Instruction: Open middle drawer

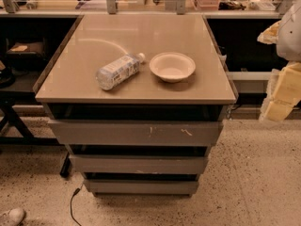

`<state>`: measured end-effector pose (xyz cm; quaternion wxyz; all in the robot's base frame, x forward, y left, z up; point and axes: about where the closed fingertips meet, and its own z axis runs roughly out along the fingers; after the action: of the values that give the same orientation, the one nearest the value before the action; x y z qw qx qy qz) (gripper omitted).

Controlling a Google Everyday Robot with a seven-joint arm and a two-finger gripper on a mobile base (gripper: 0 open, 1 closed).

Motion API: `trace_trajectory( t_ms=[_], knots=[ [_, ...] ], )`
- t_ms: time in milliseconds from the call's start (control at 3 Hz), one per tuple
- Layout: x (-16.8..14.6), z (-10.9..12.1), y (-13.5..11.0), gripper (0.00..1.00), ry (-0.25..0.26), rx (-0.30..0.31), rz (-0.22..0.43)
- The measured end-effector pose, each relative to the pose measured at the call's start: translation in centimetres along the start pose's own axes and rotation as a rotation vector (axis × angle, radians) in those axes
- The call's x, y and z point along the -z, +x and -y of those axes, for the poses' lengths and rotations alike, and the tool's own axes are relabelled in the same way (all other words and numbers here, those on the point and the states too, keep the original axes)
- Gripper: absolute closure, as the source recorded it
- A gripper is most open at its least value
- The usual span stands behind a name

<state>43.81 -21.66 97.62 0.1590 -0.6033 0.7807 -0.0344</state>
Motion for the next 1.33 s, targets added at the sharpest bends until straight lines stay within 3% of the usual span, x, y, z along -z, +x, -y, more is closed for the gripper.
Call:
trace_trajectory(
  t_ms=[333,667,1000,1333],
  knots=[
    [0.0,0.0,0.0,0.0,0.0,0.0,0.0],
    [-1.7,-1.7,-0.4,0.0,-0.018,0.011,-0.018],
    [-5.7,-5.2,-2.2,0.0,-0.045,0.026,-0.01],
    [-12.4,-8.7,-3.6,0.0,-0.1,0.052,-0.002]
  ],
)
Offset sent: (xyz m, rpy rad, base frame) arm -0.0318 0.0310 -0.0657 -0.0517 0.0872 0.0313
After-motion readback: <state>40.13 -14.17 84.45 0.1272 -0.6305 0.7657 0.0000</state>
